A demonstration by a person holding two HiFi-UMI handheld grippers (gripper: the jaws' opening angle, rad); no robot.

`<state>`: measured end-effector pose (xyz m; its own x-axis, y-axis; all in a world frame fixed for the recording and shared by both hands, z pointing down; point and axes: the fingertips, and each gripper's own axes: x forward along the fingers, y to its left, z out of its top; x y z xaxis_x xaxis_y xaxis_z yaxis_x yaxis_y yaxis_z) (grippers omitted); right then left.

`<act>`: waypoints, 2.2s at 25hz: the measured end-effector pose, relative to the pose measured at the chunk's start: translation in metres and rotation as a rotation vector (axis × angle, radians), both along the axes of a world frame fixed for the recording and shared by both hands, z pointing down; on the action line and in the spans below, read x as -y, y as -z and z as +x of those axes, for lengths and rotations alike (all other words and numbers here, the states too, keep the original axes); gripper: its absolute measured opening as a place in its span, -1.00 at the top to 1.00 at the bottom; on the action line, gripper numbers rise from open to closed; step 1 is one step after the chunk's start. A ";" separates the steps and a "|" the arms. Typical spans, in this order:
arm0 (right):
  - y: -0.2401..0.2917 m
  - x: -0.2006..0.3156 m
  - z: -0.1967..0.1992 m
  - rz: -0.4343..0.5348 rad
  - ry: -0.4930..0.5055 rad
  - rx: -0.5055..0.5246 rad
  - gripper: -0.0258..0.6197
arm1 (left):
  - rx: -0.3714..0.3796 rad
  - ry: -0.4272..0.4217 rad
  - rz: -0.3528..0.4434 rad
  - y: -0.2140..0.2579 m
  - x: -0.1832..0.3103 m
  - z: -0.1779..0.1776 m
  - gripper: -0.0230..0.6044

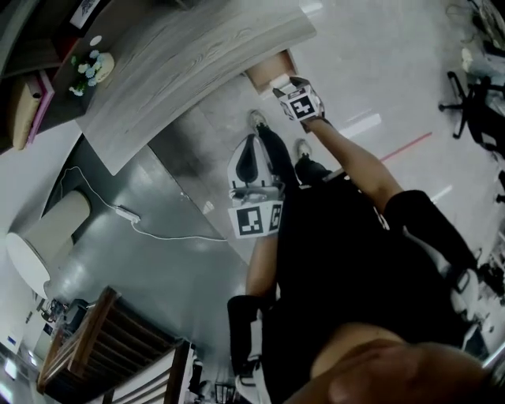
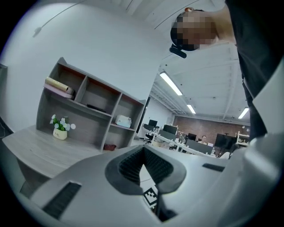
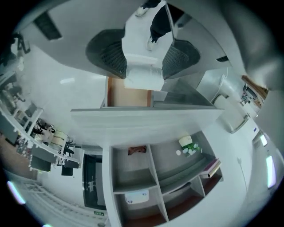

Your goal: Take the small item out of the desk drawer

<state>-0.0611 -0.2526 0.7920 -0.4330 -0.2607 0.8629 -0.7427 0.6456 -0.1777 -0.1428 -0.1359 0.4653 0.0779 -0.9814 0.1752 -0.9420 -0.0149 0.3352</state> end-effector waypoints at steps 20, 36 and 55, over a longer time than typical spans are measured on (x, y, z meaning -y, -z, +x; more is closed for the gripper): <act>0.244 -0.109 0.077 0.322 0.059 0.335 0.13 | 0.112 0.081 0.116 0.100 -0.142 0.091 0.94; 0.381 -0.205 0.114 0.512 0.034 0.520 0.13 | 0.091 0.004 0.119 0.110 -0.178 0.085 0.94; 0.418 -0.249 0.103 0.566 0.053 0.562 0.13 | 0.101 -0.053 0.129 0.101 -0.180 0.077 0.94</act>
